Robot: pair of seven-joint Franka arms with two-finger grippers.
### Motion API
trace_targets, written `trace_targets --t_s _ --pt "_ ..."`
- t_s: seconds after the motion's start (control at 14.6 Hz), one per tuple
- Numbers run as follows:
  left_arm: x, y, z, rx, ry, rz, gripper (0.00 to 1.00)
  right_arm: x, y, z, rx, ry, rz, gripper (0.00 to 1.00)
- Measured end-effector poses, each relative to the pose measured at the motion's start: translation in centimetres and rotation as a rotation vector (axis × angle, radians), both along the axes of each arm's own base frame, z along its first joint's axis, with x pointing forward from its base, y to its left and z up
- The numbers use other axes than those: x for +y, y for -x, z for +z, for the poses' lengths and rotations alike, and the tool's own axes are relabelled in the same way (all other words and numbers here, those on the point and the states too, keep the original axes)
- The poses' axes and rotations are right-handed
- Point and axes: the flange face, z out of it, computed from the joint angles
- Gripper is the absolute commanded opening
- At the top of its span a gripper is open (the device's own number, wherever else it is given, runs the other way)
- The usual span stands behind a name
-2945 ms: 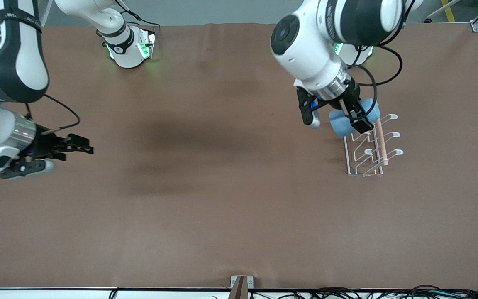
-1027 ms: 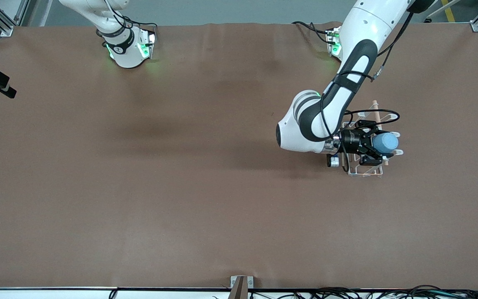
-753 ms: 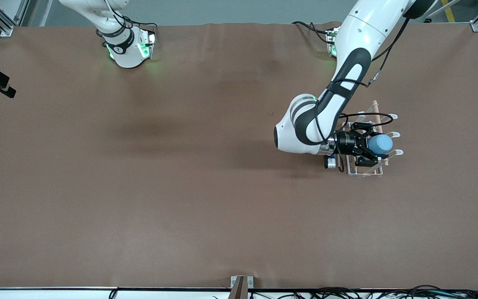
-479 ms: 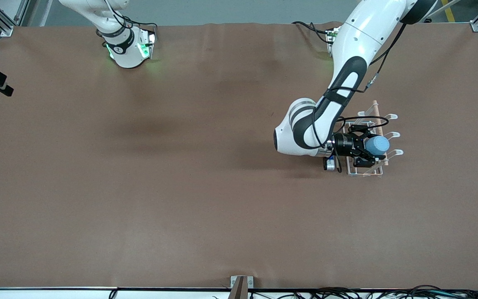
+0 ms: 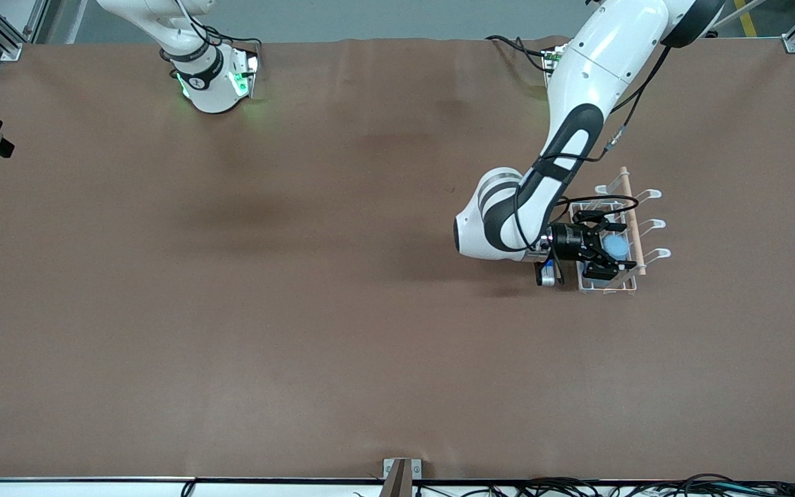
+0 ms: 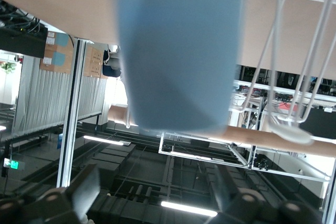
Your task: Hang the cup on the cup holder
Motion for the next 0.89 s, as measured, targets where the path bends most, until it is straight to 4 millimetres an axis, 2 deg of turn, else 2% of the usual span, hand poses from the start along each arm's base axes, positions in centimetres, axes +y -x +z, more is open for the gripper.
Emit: trace_targets --t_s 0.14,0.21,0.62,0.75,0.89 --pt "-0.2 -0.7 1.4 -0.049 0.012 0.011 1.00 0.0 -0.1 -0.1 0.003 0.000 0.000 1.00" --pt "-0.5 -1.4 2.9 -0.086 0.029 0.023 1.00 0.0 -0.1 -0.2 0.004 0.000 0.000 1.00" --pt "-2.1 -4.9 15.2 -0.409 0.301 0.260 1.00 -0.1 -0.3 -0.4 0.008 0.000 -0.002 0.99" --pt "-2.0 -5.8 18.1 -0.559 0.392 0.365 1.00 -0.1 -0.5 -0.7 0.013 0.000 -0.002 0.99" --pt "-2.4 -6.3 19.9 -0.717 0.476 0.483 1.00 -0.1 -0.8 -1.0 0.019 0.000 -0.002 0.99"
